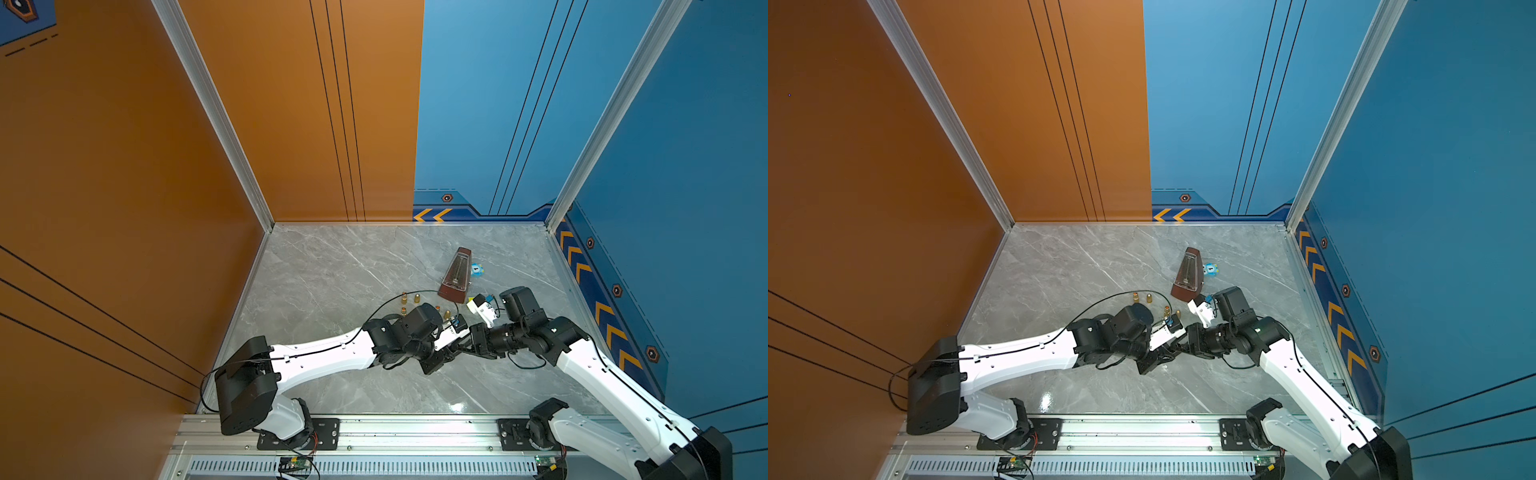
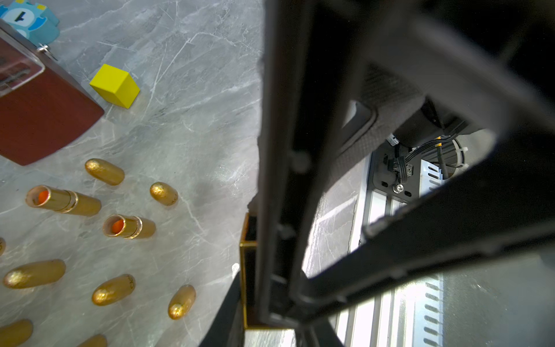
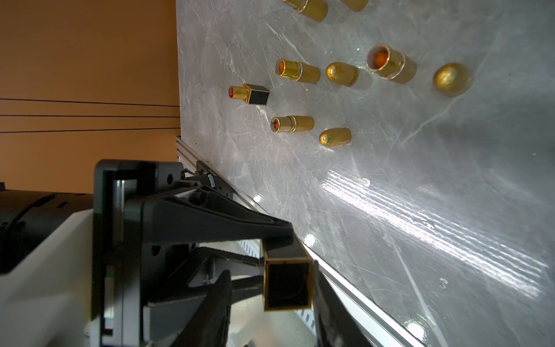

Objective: Open the lipstick cap
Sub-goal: Place the cover at the center of the board.

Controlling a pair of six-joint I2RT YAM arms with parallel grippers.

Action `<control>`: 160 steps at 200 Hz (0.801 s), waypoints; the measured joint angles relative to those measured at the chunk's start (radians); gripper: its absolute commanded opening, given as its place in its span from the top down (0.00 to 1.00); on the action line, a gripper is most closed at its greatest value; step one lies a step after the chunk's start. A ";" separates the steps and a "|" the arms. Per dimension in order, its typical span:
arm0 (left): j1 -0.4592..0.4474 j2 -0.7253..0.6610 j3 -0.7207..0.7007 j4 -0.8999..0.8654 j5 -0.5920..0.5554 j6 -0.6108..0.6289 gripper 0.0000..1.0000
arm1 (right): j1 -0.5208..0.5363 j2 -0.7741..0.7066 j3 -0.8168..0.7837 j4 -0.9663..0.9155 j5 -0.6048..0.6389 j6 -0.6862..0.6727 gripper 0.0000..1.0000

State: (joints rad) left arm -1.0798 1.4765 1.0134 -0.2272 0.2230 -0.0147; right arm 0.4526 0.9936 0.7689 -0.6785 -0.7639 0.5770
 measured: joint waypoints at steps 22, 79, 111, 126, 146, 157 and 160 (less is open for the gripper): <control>0.000 -0.014 -0.011 0.019 0.000 0.000 0.89 | 0.007 0.005 -0.007 0.017 0.005 0.004 0.62; 0.012 -0.046 -0.075 0.116 0.014 -0.008 0.85 | 0.019 0.012 -0.014 0.047 0.009 0.030 0.74; 0.019 -0.048 -0.084 0.133 0.014 -0.009 0.66 | 0.032 0.011 -0.014 0.060 0.035 0.050 0.75; 0.026 -0.052 -0.089 0.135 0.012 -0.013 0.53 | 0.039 0.011 -0.008 0.046 0.077 0.048 0.75; 0.052 -0.083 -0.106 0.133 -0.012 -0.026 0.41 | 0.043 0.013 0.008 -0.006 0.174 0.040 0.75; 0.074 -0.113 -0.129 0.133 -0.030 -0.043 0.39 | 0.048 0.019 0.021 -0.033 0.240 0.035 0.75; 0.080 -0.123 -0.136 0.132 -0.037 -0.043 0.39 | 0.051 0.022 0.024 -0.039 0.258 0.032 0.75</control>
State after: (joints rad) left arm -0.9997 1.3533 0.8772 -0.0952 0.1860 -0.0574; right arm 0.5034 1.0157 0.7933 -0.7170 -0.5056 0.6094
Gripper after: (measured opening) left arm 0.594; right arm 0.259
